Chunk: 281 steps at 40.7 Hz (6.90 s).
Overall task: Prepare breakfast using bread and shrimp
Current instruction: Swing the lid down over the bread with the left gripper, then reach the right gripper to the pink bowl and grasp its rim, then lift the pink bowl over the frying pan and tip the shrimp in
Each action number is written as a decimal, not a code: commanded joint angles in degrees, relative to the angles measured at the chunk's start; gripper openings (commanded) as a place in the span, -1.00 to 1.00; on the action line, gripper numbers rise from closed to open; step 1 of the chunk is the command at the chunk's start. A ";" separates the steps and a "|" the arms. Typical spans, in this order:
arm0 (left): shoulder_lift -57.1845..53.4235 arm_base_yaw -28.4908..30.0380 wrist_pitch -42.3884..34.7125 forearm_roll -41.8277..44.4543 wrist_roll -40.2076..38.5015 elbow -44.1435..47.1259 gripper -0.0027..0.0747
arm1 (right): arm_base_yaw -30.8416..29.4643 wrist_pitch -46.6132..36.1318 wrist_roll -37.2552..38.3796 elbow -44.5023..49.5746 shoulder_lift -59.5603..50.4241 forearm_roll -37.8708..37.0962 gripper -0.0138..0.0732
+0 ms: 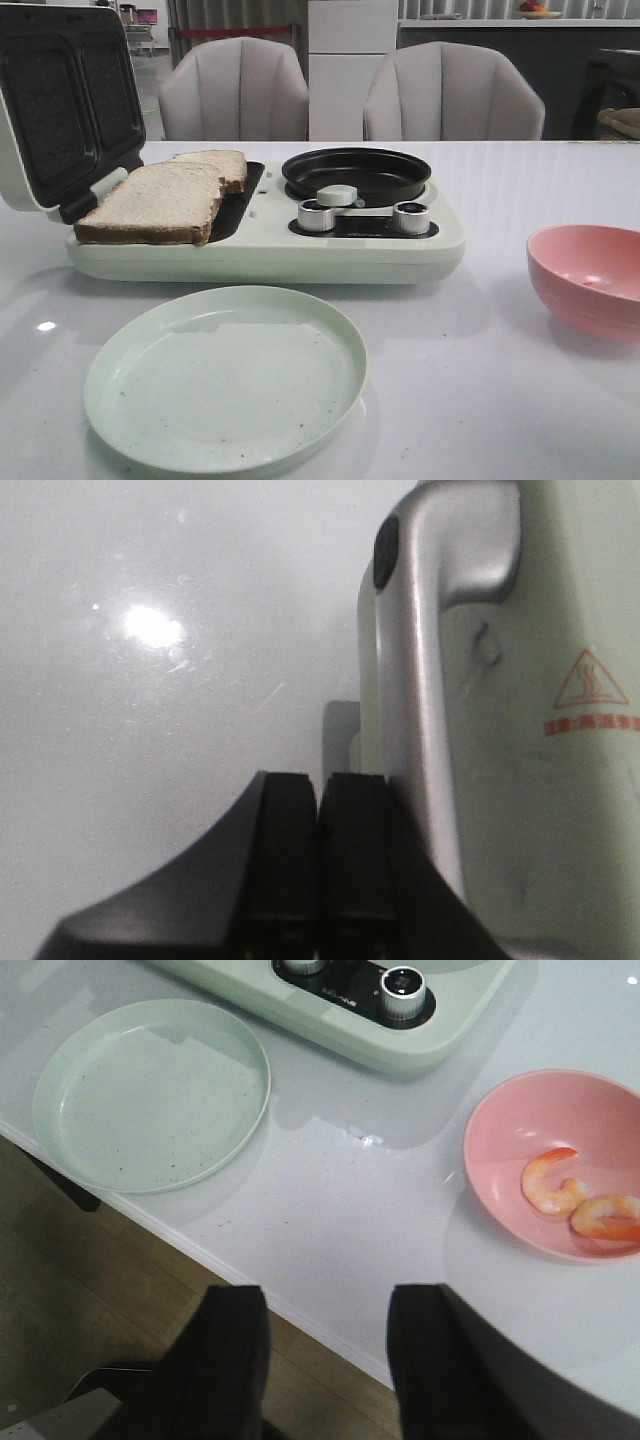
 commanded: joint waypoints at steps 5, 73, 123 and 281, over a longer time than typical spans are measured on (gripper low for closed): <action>-5.80 -2.91 2.02 -3.43 2.84 -1.91 -0.67 | -0.08 -3.28 0.06 -1.39 0.01 -0.21 0.24; -69.08 -45.44 -12.30 -0.04 9.18 51.12 -0.67 | -2.80 2.36 5.57 -10.60 13.74 -7.28 0.24; -69.08 -45.44 -12.30 -0.20 9.18 51.12 -0.67 | -31.44 -4.96 -3.53 -35.32 66.96 -1.19 0.23; -69.08 -45.44 -14.84 1.35 9.18 51.12 -0.67 | 7.21 17.32 30.52 -77.48 69.07 -69.79 -0.58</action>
